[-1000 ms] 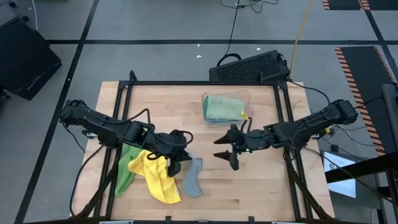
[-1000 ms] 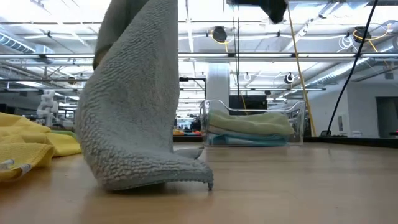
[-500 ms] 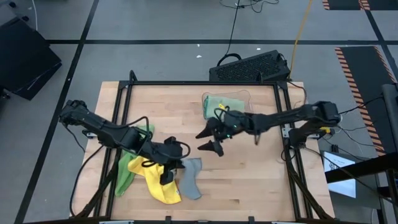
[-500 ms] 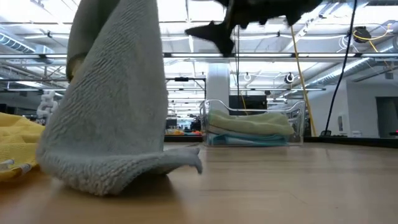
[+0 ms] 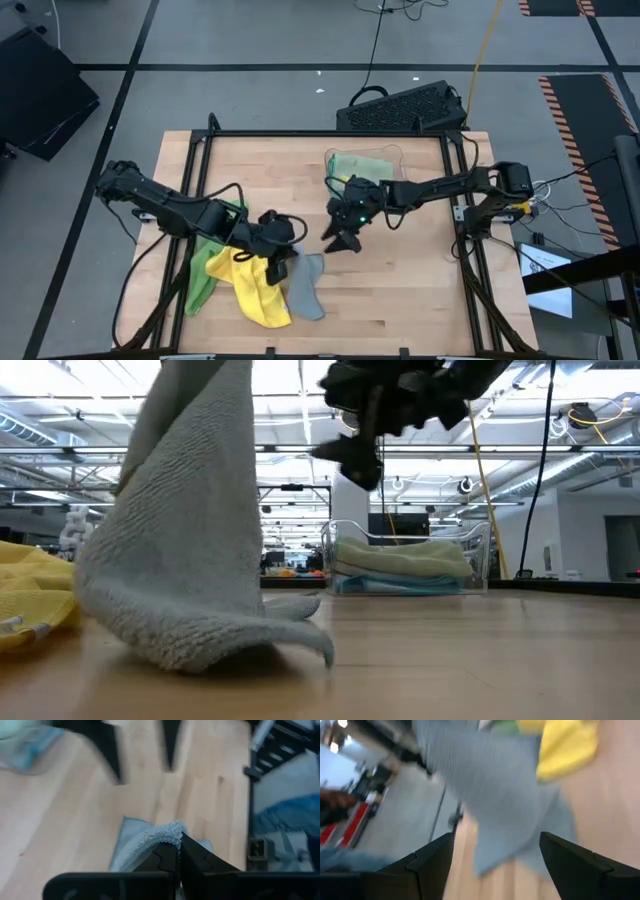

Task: Fold microfiber towels
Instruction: Fold the gray towel

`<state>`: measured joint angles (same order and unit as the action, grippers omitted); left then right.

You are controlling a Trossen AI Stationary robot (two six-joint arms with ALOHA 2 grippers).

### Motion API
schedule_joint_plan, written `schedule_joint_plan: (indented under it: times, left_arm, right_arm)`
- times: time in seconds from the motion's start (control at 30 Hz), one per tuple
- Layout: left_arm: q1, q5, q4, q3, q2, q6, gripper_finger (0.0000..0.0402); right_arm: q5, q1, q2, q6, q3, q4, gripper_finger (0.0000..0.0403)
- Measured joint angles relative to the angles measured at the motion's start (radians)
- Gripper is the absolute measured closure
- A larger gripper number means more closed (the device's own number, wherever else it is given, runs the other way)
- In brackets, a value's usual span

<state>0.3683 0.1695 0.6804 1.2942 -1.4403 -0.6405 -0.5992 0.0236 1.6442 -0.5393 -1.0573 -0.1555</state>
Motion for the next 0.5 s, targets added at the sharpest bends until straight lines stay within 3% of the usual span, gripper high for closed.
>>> schedule_joint_plan:
  times: [0.13,0.23,0.5]
  left_arm:
    - [-0.036,0.064,0.005,0.000,0.000,-0.062,0.0397]
    - [-0.063,0.075,0.003,0.000,0.000,-0.069,0.0392]
    - [-0.100,0.096,-0.058,0.000,0.000,-0.076,0.0392]
  right_arm:
    - [-0.120,-0.029,-0.029,-0.052,0.030,0.076,0.0126]
    - [-0.132,-0.061,-0.069,-0.106,0.081,0.076,0.0134]
    - [0.149,-0.165,-0.195,-0.376,0.280,0.014,0.0142]
